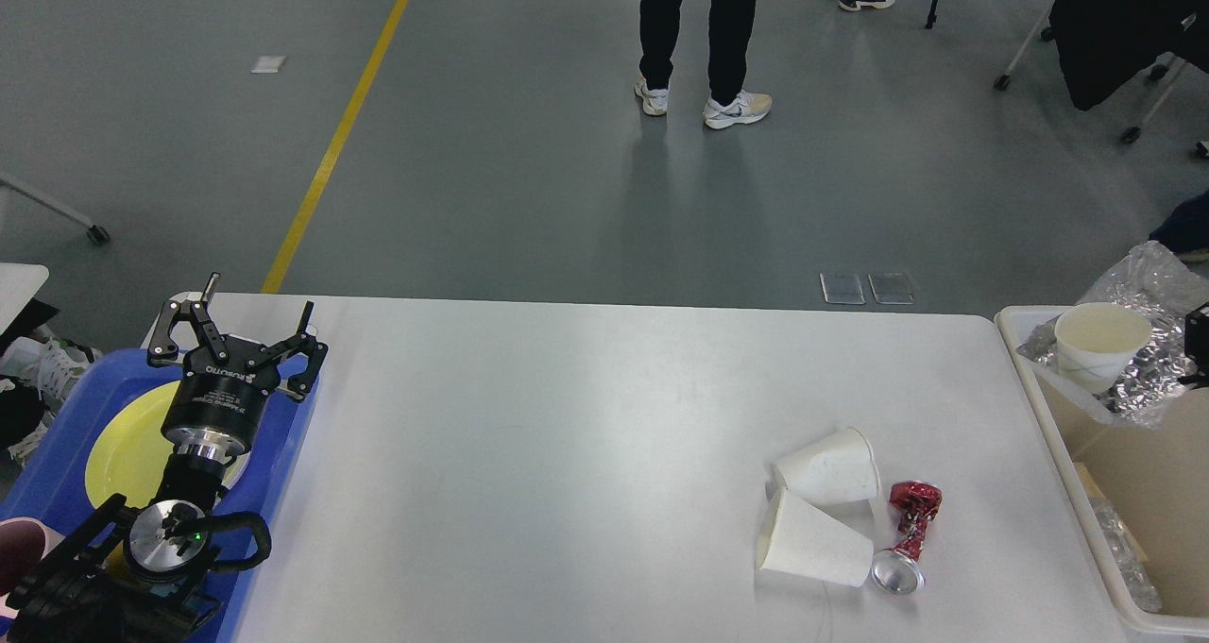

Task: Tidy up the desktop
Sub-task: 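Carry the cup and foil sheet into the white bin and release, then raise the right gripper out of the white bin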

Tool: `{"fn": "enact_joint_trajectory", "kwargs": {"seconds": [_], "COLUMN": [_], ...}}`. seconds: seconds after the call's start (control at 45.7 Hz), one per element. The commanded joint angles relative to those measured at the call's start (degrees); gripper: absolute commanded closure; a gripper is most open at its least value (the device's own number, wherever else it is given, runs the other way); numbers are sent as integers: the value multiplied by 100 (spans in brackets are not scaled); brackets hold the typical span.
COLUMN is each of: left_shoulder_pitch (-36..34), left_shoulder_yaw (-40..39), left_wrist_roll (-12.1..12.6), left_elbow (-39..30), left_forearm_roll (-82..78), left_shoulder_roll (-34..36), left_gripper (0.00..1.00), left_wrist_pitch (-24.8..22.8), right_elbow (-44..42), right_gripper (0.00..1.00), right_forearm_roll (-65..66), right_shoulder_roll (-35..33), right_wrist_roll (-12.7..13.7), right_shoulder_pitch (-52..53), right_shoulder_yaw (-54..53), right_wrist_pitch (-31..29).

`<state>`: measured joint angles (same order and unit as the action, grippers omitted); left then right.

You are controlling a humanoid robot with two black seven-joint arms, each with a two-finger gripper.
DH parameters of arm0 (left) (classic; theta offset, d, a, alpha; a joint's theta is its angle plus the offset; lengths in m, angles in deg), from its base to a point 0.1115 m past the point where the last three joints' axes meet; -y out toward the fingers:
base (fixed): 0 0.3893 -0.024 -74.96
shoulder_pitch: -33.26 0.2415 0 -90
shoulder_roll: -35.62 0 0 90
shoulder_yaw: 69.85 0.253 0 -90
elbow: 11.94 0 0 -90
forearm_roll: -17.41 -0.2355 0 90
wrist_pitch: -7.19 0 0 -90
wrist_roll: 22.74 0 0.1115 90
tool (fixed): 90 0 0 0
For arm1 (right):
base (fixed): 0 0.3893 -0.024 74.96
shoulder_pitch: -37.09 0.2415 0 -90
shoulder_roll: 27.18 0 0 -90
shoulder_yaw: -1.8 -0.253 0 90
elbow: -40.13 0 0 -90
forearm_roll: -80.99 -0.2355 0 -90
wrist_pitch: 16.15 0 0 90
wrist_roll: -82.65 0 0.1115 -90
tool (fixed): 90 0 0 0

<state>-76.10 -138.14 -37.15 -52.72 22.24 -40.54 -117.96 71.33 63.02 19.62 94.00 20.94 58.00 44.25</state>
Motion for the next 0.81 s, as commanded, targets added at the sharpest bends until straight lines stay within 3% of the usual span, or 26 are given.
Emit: {"fn": "enact_joint_trajectory", "kwargs": {"seconds": [0.0, 0.153, 0.263, 0.569, 0.788], "left_shoulder_pitch": [3, 3, 3, 3, 3], "left_shoulder_yaw": [0, 0, -9, 0, 0], "left_wrist_roll": [-9, 0, 0, 0, 0], "left_elbow": [0, 0, 0, 0, 0], "left_forearm_roll": [0, 0, 0, 0, 0], "left_shoulder_roll": [-4, -4, -4, -4, -4], "left_gripper": [4, 4, 4, 4, 4], "left_wrist_pitch": [-1, -1, -1, -1, -1], "right_elbow": [-851, -2003, -2496, -2532, -2532], "right_gripper": [100, 100, 100, 100, 100], "right_forearm_roll": [13, 13, 13, 13, -13], "right_shoulder_roll": [145, 549, 796, 1033, 1051], "right_wrist_roll": [8, 0, -18, -44, -124], "right_shoulder_pitch": [-862, -1768, -2278, -3298, -3782], "right_shoulder_yaw": [-767, -1427, -1718, -1780, -2079], "right_wrist_pitch": [77, 138, 507, 2194, 2678]}}
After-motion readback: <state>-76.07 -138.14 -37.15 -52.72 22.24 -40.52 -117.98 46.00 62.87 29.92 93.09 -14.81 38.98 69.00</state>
